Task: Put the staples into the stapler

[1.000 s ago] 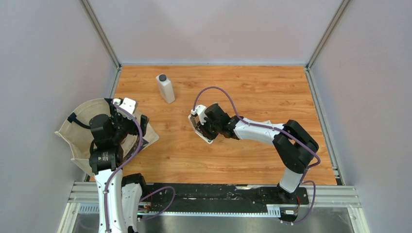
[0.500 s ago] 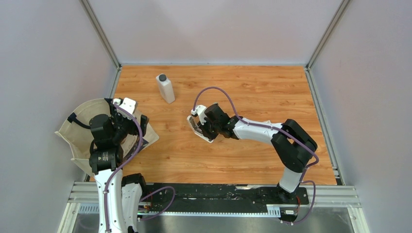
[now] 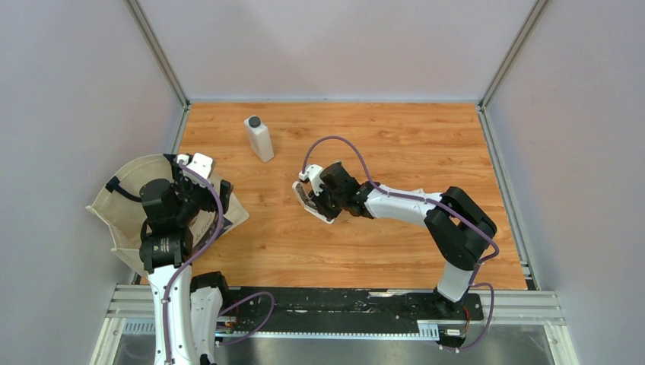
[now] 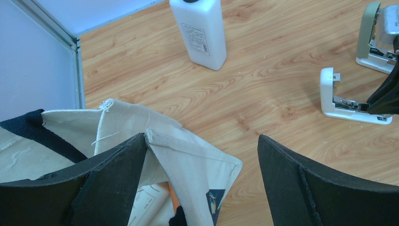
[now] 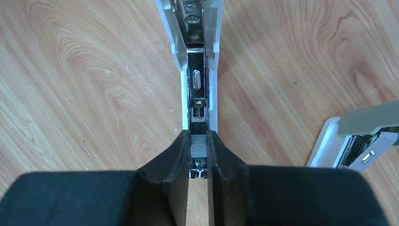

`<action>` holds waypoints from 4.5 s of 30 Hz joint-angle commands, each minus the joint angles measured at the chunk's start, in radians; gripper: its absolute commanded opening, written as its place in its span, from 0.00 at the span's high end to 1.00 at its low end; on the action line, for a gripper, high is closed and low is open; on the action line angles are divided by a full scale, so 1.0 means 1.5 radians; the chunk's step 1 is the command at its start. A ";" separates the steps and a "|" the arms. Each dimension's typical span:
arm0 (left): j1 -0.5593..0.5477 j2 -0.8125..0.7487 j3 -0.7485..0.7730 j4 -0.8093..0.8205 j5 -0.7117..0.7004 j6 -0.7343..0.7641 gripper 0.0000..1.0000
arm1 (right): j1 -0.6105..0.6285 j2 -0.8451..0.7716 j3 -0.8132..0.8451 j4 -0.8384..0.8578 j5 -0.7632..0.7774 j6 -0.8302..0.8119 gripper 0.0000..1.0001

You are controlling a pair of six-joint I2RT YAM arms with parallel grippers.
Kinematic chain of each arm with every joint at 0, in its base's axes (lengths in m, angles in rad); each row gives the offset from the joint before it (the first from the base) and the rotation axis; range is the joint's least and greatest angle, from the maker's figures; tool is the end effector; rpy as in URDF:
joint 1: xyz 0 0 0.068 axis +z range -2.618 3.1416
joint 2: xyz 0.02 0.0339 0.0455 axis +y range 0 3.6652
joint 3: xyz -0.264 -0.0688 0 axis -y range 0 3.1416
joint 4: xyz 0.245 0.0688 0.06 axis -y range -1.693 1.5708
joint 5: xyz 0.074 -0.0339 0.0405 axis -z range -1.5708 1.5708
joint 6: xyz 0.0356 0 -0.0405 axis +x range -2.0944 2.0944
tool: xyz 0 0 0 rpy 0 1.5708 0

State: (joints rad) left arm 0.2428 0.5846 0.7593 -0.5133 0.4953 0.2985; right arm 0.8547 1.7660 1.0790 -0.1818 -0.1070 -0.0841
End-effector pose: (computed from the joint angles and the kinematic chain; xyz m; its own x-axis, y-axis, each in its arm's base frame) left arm 0.1303 0.0148 0.3259 -0.2424 0.2065 -0.9479 0.3086 0.9428 0.1265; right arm 0.2396 0.2811 0.1800 -0.4327 -0.6244 -0.6503 -0.8346 0.5502 0.0270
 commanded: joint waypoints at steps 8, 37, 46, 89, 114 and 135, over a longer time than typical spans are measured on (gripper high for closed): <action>0.007 0.008 -0.016 -0.038 0.001 0.002 0.04 | -0.001 -0.001 0.009 0.012 -0.005 -0.010 0.71; -0.098 0.157 0.134 -0.096 0.098 0.006 0.04 | -0.240 -0.155 -0.045 -0.097 -0.067 -0.154 0.40; -0.315 0.371 0.268 -0.013 0.044 -0.056 0.04 | -0.243 -0.120 -0.050 -0.107 -0.052 -0.153 0.43; -0.445 0.883 0.552 0.171 0.069 -0.233 0.12 | -0.220 0.004 0.023 -0.160 -0.085 -0.028 0.58; -0.454 0.913 0.548 0.184 0.098 -0.243 0.13 | -0.237 0.002 0.029 -0.170 -0.117 -0.013 0.59; -0.469 0.933 0.531 0.173 0.142 -0.247 0.37 | -0.246 0.017 0.034 -0.170 -0.109 -0.006 0.64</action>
State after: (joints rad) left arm -0.4530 1.9915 1.5604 -0.2710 0.6640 -0.0654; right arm 0.4896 1.7817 1.0943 -0.4488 -0.2714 -0.1043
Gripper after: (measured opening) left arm 0.656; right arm 0.364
